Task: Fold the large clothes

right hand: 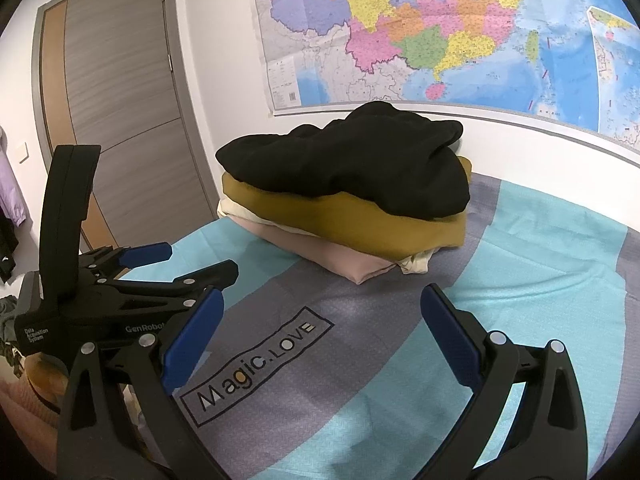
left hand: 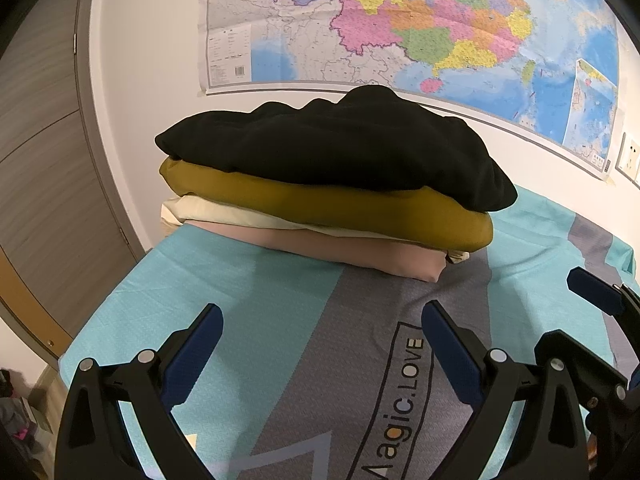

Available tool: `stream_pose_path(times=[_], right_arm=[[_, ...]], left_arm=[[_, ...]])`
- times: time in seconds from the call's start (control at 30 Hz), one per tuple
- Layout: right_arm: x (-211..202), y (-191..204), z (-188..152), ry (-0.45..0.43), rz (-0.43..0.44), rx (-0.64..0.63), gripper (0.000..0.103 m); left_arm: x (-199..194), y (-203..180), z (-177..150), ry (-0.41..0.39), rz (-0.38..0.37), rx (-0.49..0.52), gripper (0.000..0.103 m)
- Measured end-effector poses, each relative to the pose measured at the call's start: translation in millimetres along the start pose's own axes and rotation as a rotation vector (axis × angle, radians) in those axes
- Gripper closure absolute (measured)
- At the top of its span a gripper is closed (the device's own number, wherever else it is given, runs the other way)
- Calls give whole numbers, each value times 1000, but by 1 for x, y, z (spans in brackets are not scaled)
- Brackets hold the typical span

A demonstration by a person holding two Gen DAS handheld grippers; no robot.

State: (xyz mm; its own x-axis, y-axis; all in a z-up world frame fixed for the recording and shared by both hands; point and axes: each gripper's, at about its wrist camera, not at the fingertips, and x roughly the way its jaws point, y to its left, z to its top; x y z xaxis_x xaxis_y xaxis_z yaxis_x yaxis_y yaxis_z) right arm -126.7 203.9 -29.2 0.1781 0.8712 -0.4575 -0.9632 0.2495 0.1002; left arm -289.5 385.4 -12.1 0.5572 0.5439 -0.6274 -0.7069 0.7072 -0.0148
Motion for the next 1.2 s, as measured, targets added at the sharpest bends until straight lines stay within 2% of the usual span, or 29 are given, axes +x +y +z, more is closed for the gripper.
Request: stream_pose_path(times=[1.2], right_arm=[[2,1,-1,-1,1,19,6]], left_arm=[[3,0,-3,10,-1,4,7]])
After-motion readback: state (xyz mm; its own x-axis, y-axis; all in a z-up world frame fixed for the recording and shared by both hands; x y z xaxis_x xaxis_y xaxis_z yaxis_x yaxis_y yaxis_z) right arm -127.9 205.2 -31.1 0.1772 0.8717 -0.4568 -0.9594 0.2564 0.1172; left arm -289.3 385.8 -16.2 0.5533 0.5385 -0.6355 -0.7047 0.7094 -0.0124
